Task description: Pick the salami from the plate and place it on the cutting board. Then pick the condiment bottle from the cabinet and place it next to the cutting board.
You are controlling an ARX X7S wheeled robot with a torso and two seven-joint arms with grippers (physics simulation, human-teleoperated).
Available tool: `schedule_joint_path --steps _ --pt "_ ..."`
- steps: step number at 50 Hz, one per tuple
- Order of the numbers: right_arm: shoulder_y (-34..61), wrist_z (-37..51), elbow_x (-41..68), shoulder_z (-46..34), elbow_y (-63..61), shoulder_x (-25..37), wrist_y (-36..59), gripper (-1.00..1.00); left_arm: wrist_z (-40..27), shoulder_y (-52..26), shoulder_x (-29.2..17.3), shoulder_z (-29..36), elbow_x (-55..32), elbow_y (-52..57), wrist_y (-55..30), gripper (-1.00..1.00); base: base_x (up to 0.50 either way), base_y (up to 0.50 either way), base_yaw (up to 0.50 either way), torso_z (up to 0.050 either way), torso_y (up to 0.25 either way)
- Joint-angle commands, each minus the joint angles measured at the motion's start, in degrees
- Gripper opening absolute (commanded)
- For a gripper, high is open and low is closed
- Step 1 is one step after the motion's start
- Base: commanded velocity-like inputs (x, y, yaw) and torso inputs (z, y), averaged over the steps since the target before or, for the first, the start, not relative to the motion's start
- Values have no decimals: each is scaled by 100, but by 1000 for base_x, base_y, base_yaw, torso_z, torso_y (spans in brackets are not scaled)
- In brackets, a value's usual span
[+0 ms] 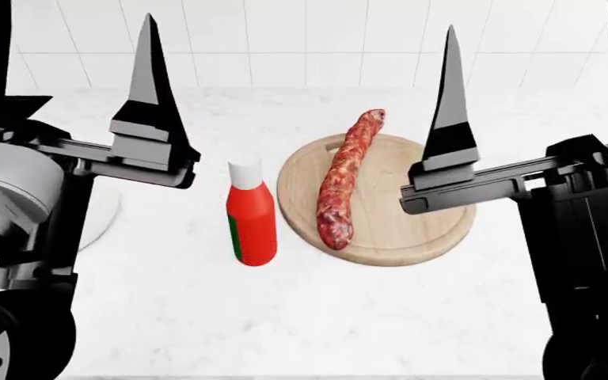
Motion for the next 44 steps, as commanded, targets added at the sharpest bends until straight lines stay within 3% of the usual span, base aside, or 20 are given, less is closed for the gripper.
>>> schedule_joint_path --steps 1,21,32,44 --pt "54 64 -255 18 -165 -7 -45 100 -169 -148 -39 -139 -256 232 -173 100 0 0 0 0 0" --pt "159 144 -292 2 -315 15 -34 100 -291 -304 -55 -230 -464 369 -212 100 0 0 0 0 0" --pt "1292 -136 411 117 -344 -112 654 100 -517 -1286 -145 -397 -1013 482 -664 100 0 0 0 0 0" --pt "1461 -179 387 15 -298 -188 696 100 -652 -1178 -177 -391 -1004 644 -647 100 0 0 0 0 0"
